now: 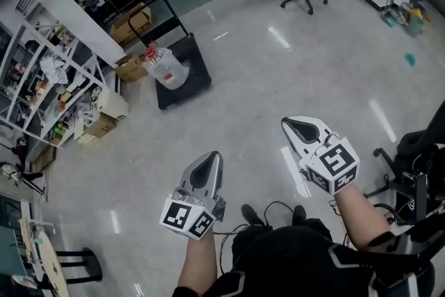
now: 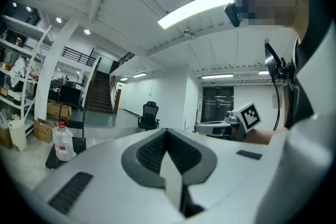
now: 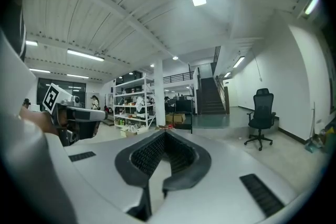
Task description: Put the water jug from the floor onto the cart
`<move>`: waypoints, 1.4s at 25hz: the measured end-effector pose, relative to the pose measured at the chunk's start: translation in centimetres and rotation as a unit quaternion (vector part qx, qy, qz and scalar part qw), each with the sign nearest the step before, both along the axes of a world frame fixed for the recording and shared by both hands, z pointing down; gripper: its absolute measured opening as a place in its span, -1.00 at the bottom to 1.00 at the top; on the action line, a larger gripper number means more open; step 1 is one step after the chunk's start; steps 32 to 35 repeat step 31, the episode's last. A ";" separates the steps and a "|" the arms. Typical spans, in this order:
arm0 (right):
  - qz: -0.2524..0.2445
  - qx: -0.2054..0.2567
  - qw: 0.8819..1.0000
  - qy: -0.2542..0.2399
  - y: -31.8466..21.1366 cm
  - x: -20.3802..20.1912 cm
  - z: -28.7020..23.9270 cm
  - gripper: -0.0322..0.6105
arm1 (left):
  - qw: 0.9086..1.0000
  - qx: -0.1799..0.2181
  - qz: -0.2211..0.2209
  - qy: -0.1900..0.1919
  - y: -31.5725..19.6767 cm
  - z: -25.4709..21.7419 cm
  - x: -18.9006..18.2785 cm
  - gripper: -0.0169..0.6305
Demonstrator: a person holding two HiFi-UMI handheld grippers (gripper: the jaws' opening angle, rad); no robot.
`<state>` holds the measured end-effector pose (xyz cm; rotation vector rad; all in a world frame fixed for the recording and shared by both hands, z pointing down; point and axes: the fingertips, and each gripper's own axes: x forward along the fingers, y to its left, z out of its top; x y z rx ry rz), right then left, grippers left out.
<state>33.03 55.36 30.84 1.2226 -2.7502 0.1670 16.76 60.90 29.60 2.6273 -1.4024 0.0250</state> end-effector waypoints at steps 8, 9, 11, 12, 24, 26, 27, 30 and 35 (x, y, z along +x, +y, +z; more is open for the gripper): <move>0.021 0.006 1.000 -0.016 2.3 -0.2 -1.6 -0.89 | 1.000 0.013 0.023 -0.014 3.2 -1.0 -0.3 -0.95; 0.024 0.003 0.999 -0.021 2.6 -0.6 -1.7 -0.89 | 0.999 0.015 0.025 -0.015 3.4 -1.1 -0.8 -0.95; 0.026 0.003 1.000 -0.017 2.8 -1.6 -1.8 -0.89 | 0.999 0.021 0.025 -0.014 3.7 -1.3 -2.0 -0.95; 0.026 0.002 1.000 -0.014 3.0 -2.1 -1.8 -0.89 | 0.999 0.022 0.024 -0.012 3.8 -1.3 -2.6 -0.95; 0.009 -0.012 1.000 0.001 4.0 -6.0 -1.5 -0.89 | 0.999 0.025 0.020 0.007 4.7 -2.0 -5.3 -0.95; 0.010 -0.010 1.000 0.001 4.1 -6.0 -1.6 -0.89 | 0.999 0.027 0.025 0.008 4.9 -2.0 -4.9 -0.95; 0.011 -0.010 1.000 0.001 4.2 -6.1 -1.6 -0.89 | 0.999 0.028 0.027 0.008 5.0 -2.0 -4.8 -0.95; 0.009 -0.009 1.000 0.002 4.4 -6.5 -1.8 -0.89 | 0.999 0.027 0.028 0.009 5.3 -2.0 -4.9 -0.95; 0.008 -0.009 1.000 0.002 4.4 -6.6 -1.9 -0.89 | 0.999 0.027 0.027 0.009 5.4 -2.1 -5.0 -0.95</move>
